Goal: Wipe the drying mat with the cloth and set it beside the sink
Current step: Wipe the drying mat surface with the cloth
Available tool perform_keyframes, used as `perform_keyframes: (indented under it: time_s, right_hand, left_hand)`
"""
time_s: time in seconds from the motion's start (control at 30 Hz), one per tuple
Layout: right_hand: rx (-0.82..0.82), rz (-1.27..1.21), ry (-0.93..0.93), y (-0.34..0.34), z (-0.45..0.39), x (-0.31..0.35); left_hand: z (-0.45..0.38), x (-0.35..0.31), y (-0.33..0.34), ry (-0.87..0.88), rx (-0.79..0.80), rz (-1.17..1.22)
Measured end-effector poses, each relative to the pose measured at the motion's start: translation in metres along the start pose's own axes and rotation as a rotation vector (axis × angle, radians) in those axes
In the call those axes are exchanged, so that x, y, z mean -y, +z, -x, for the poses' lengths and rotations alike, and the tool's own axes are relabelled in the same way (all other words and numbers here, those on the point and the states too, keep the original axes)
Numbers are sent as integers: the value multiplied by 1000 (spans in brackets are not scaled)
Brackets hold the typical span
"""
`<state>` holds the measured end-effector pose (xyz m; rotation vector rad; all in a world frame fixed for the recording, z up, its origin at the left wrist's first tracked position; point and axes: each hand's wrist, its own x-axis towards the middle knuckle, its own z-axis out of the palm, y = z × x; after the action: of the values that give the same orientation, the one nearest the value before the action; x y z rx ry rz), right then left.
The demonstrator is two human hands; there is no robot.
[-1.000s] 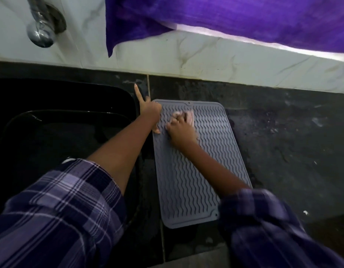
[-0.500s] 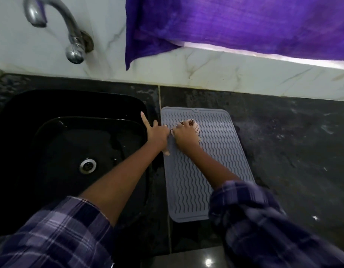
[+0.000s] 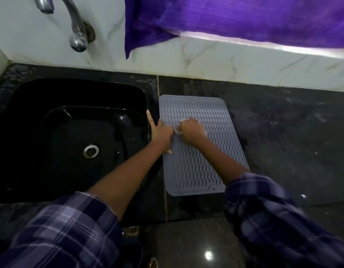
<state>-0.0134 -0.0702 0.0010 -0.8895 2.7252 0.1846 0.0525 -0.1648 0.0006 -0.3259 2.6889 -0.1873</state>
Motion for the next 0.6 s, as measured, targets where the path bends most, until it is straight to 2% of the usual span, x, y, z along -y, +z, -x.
perform_keyframes:
  time_s: [0.07, 0.13, 0.23, 0.3, 0.4, 0.47, 0.5, 0.53, 0.6]
  right_hand:
    - [-21, 141, -38, 28, 16, 12]
    - [-28, 160, -80, 51, 54, 12]
    - [110, 133, -151, 71, 140, 9]
    - [238, 65, -165, 66, 166, 6]
    - [319, -181, -12, 17, 128, 1]
    - [160, -298, 50, -6, 85, -4]
    - [71, -277, 55, -10, 68, -2]
    - [26, -197, 61, -5, 58, 3]
    - [38, 9, 43, 22, 56, 15]
  left_hand:
    - [0, -1, 4, -16, -33, 12]
    - [1, 1, 5, -23, -32, 1]
    - [4, 0, 2, -20, -23, -23]
    - [12, -1, -3, -14, -18, -62]
    - [26, -7, -10, -17, -38, -105]
    - [34, -12, -8, -19, -17, -128]
    - [37, -14, -6, -12, 1, -130]
    - [40, -15, -3, -6, 8, -115]
    - [43, -13, 3, -2, -7, -86]
